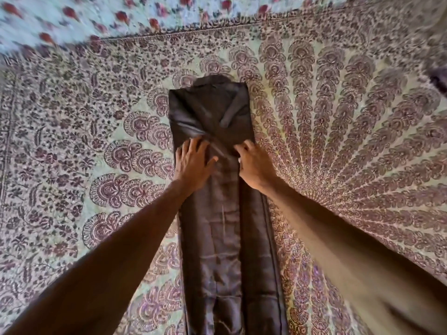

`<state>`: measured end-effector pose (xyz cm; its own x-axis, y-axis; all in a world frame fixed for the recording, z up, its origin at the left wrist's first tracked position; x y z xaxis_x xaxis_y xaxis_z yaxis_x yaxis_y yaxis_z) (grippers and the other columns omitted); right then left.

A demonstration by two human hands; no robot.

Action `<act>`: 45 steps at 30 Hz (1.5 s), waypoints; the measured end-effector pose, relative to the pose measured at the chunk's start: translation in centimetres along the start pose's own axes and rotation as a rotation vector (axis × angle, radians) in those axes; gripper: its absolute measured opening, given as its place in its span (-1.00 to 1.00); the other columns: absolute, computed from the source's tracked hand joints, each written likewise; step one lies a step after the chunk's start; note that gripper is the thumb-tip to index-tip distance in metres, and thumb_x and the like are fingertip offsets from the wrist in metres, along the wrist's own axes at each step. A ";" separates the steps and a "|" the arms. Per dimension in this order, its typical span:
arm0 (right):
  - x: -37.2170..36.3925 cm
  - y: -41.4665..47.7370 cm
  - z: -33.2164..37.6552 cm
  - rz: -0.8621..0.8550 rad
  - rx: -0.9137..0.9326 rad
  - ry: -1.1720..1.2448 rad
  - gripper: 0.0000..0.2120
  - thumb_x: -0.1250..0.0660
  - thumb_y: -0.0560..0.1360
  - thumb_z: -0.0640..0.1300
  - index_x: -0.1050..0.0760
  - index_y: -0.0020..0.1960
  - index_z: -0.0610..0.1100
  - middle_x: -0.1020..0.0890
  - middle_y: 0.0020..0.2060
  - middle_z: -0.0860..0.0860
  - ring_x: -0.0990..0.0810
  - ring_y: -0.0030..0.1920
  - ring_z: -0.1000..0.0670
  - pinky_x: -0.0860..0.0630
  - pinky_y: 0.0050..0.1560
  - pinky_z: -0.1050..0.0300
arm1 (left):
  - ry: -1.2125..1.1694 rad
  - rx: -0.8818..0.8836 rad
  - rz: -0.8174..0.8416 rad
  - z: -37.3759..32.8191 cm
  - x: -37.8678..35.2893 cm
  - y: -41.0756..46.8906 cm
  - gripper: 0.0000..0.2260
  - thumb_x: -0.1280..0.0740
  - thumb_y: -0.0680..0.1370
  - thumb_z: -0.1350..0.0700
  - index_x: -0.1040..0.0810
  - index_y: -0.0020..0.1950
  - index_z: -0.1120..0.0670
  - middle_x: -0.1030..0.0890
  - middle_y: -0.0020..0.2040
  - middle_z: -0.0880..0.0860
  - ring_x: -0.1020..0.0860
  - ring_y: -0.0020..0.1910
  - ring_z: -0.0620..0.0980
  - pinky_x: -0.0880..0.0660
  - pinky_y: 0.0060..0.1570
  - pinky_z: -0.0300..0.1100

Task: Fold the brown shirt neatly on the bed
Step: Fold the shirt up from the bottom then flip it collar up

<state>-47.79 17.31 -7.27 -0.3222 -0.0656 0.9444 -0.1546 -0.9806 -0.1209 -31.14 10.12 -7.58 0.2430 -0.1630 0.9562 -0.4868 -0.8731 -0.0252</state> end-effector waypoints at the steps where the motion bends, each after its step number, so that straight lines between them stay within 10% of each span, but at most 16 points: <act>1: 0.3 1.7 -0.2 0.001 -0.020 0.015 -0.50 -0.36 0.44 -0.26 -0.40 0.37 -0.10 -0.44 0.24 -0.09 -0.53 0.13 -0.17 -0.55 0.02 -0.05 | -0.020 0.013 -0.021 0.0 0.4 1.3 -0.58 -0.30 0.50 -0.09 -0.46 0.30 0.07 -0.45 0.29 0.14 -0.40 0.24 0.22 -0.34 0.20 0.09; 11: 4.1 15.3 -3.9 -0.195 -0.258 0.177 -0.59 -0.33 0.54 -0.16 -0.36 0.37 -0.12 -0.46 0.24 -0.16 -0.53 0.15 -0.18 -0.49 -0.02 0.01 | -0.292 0.156 -0.046 -2.1 0.6 10.4 -0.77 -0.41 0.42 -0.15 -0.66 -0.13 0.00 -0.69 -0.12 0.00 -0.61 -0.04 0.09 -0.54 -0.03 -0.01; 17: 4.0 18.2 -5.5 -0.135 -0.324 0.245 -0.78 -0.35 0.54 -0.03 -0.54 0.15 -0.08 -0.64 0.05 -0.05 -0.60 0.04 -0.10 -0.45 -0.10 0.09 | -0.098 0.147 -0.052 -3.3 0.0 11.7 -0.82 -0.41 0.44 -0.09 -0.65 -0.16 0.00 -0.67 -0.14 0.05 -0.60 -0.05 0.12 -0.44 -0.05 -0.08; 26: 3.9 21.0 -6.0 -0.192 -0.596 0.363 -0.73 -0.46 0.41 0.11 -0.68 -0.05 -0.07 -0.73 -0.13 -0.03 -0.70 -0.12 -0.07 -0.59 -0.15 0.14 | -0.435 0.346 -0.022 -2.3 -0.1 13.2 -0.86 -0.39 0.47 -0.01 -0.63 -0.20 0.05 -0.67 -0.21 0.12 -0.62 -0.11 0.18 -0.54 -0.10 -0.05; 35: 3.8 21.2 -5.1 -0.290 -0.424 0.384 -0.77 -0.44 0.42 0.08 -0.64 -0.16 -0.08 -0.70 -0.26 0.01 -0.64 -0.26 -0.02 -0.42 -0.37 0.19 | -0.195 0.202 -0.072 -2.8 -0.5 13.5 -0.81 -0.32 0.53 -0.07 -0.58 -0.10 0.04 -0.60 0.01 0.07 -0.51 0.06 0.15 -0.40 0.03 0.01; 45: 4.1 19.1 -3.7 -0.492 -0.172 0.053 -0.86 -0.35 0.53 -0.07 -0.51 0.04 -0.12 -0.62 -0.03 -0.05 -0.53 0.03 -0.12 -0.36 -0.05 0.06 | -0.117 0.167 -0.138 -1.8 0.1 12.6 -0.84 -0.29 0.52 -0.04 -0.52 0.02 0.01 -0.49 0.08 0.08 -0.41 0.11 0.14 -0.29 0.10 0.04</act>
<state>-55.49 -1.05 -6.79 -0.2188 0.4089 0.8860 -0.4491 -0.8483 0.2806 -38.72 -0.03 -7.29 0.3979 -0.0810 0.9138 -0.2993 -0.9531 0.0458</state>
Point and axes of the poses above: each hand's wrist, its own y-axis towards the middle knuckle, its own x-axis out of the back of the hand, z = x × y, the point moved 3 cm from there along y, towards the middle knuckle
